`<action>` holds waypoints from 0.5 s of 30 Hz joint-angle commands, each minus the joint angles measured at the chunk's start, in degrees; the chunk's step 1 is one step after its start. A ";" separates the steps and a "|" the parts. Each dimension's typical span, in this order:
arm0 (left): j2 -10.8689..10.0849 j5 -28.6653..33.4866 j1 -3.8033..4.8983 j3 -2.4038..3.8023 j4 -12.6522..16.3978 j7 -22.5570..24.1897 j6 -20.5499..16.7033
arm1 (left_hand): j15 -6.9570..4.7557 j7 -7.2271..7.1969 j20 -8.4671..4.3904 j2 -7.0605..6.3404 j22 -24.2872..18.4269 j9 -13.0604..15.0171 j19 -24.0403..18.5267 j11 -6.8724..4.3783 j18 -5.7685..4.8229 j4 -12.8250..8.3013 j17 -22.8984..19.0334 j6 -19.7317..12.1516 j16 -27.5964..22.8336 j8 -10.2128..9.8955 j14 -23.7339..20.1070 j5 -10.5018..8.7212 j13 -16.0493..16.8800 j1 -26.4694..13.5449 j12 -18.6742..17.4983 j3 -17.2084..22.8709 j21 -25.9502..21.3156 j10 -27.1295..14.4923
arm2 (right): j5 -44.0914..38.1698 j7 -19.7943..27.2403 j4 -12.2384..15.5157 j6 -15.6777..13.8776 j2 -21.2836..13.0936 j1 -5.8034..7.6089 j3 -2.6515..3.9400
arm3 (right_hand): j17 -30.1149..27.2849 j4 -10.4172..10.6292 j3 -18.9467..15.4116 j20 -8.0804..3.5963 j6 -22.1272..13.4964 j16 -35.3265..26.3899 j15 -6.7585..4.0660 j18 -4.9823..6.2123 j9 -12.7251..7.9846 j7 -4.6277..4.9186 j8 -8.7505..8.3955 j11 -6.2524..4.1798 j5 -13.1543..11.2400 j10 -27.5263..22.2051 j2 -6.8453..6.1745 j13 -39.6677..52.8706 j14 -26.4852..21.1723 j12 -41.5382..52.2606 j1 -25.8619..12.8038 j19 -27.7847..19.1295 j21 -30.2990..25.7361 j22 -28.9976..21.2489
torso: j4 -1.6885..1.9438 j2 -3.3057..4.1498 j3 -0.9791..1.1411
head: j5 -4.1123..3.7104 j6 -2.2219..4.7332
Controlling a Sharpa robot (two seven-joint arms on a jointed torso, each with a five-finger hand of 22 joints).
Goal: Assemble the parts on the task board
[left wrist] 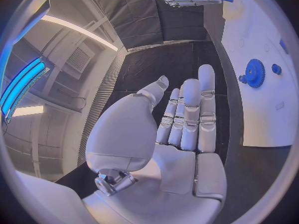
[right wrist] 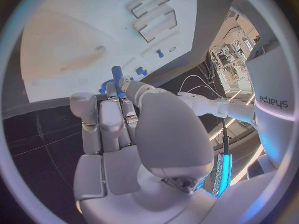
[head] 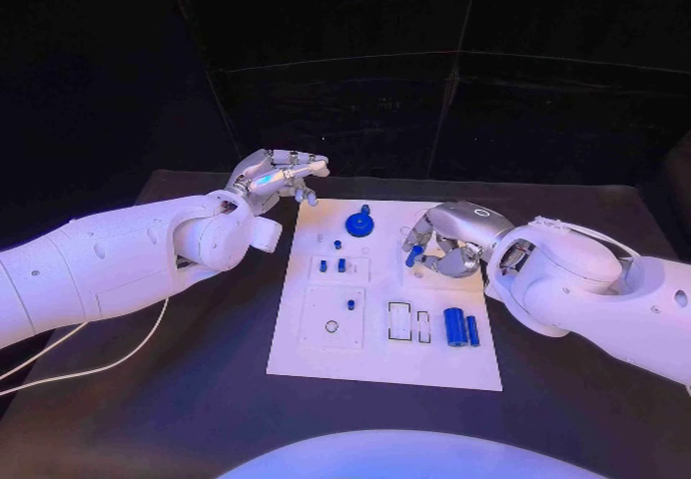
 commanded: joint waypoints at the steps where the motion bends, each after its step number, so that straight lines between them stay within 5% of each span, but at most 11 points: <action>1: 0.06 0.18 0.09 0.03 -0.01 0.13 0.69 | 0.10 -0.09 -0.01 0.37 -0.09 0.07 0.36 0.13 0.78 0.05 -0.07 -0.29 0.01 0.40 -0.32 0.24 0.08 0.20 0.21 -0.28 -0.29 -0.41 | 1.61 1.81 1.96 -3.45 -0.21 0.05 0.34 | 0.14 -0.90 1.33 0.10 0.21 0.29 -0.09 -0.28 0.06 0.06 -0.42 -1.84 0.51 2.32 -0.55 0.13 0.28 -0.24 -0.51 0.41 0.38 0.19 | 0.06 -0.02 -0.02 | 0.07 -0.06; 7: 0.11 0.18 0.09 0.03 0.06 0.15 0.68 | 0.09 -0.10 -0.01 0.43 -0.12 0.07 0.38 0.13 0.78 0.04 -0.10 -0.32 0.02 0.42 -0.33 0.24 0.08 0.26 0.25 -0.33 -0.32 -0.45 | 3.59 2.94 2.58 -3.50 2.87 0.05 0.71 | 0.27 -1.03 1.62 0.11 0.10 0.43 -0.04 -0.30 0.04 0.13 -0.55 -1.79 0.75 2.24 -0.87 0.16 0.32 -0.46 -1.05 0.43 0.53 0.34 | -0.10 0.03 -0.07 | 0.39 -0.10; 11: 0.17 0.18 0.09 0.03 0.16 0.16 0.68 | 0.09 -0.10 -0.01 0.43 -0.12 0.07 0.38 0.13 0.78 0.04 -0.10 -0.32 0.02 0.42 -0.33 0.24 0.08 0.26 0.25 -0.33 -0.32 -0.45 | 4.13 3.90 1.55 -2.33 5.98 0.01 0.69 | 0.23 -1.32 2.06 0.12 0.00 0.47 -0.03 -0.28 0.04 0.14 -0.66 -1.76 1.27 2.19 -0.94 0.20 0.32 -0.64 -1.24 0.35 0.58 0.30 | 0.20 0.08 -0.10 | 0.28 -0.31; 15: 0.12 0.18 0.10 0.04 0.27 0.17 0.58 | 0.09 -0.10 -0.01 0.43 -0.12 0.07 0.38 0.13 0.78 0.04 -0.10 -0.32 0.02 0.42 -0.33 0.24 0.08 0.26 0.25 -0.33 -0.32 -0.45 | 4.36 4.81 -0.05 -0.18 9.18 -0.21 -0.19 | 0.20 -1.53 2.27 0.15 -0.04 0.49 0.00 -0.27 0.04 0.19 -0.72 -1.70 1.56 2.09 -1.04 0.20 0.31 -0.79 -1.39 0.28 0.61 0.27 | 0.14 0.04 -0.15 | 0.68 -0.58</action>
